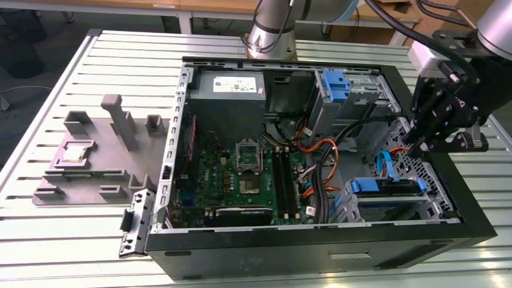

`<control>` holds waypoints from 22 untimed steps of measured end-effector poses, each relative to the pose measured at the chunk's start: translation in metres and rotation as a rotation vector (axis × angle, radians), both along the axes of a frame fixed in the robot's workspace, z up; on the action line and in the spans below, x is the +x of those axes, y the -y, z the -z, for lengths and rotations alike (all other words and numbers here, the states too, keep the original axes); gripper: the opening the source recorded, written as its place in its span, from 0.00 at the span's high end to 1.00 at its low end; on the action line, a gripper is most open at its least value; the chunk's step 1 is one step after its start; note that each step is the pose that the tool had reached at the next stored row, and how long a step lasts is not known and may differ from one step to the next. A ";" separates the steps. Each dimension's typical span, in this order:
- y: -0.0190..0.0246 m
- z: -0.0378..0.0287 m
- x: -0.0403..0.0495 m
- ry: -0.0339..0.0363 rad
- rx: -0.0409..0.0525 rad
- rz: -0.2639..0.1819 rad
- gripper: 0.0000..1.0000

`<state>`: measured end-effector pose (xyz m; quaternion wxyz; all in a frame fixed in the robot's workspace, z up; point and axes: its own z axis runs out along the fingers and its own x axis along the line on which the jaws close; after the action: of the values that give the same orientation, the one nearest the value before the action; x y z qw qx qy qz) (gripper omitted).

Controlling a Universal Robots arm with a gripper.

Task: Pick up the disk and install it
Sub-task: 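Insert the second disk wire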

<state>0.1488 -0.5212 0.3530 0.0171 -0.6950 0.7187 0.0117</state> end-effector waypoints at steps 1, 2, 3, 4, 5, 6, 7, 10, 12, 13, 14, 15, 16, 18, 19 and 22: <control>0.0000 0.0001 0.0015 0.0000 0.0000 0.000 0.71; 0.0000 0.0002 0.0030 0.0000 0.0000 0.000 0.71; 0.0000 0.0003 0.0047 0.0000 -0.0001 0.000 0.71; 0.0000 0.0004 0.0064 0.0000 0.0000 0.000 0.71; 0.0000 0.0007 0.0075 0.0000 0.0002 0.000 0.71; -0.0001 0.0011 0.0085 0.0000 0.0003 0.000 0.71; 0.0000 0.0015 0.0095 -0.0001 0.0001 0.000 0.71; 0.0000 0.0030 0.0105 -0.0009 -0.0007 0.000 0.71; 0.0000 0.0030 0.0105 -0.0009 -0.0010 0.000 0.71; 0.0000 0.0030 0.0106 -0.0009 -0.0010 0.000 0.71; -0.0001 0.0031 0.0106 -0.0009 -0.0009 0.000 0.71; -0.0001 0.0031 0.0107 -0.0014 -0.0010 0.000 0.71; -0.0001 0.0031 0.0110 -0.0032 -0.0010 0.000 0.71; -0.0001 0.0032 0.0114 -0.0084 -0.0008 0.000 0.71; -0.0001 0.0032 0.0114 -0.0086 -0.0009 0.000 0.71; -0.0001 0.0032 0.0116 -0.0088 -0.0009 0.000 0.71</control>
<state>0.1604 -0.5212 0.3499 0.0136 -0.6949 0.7188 0.0144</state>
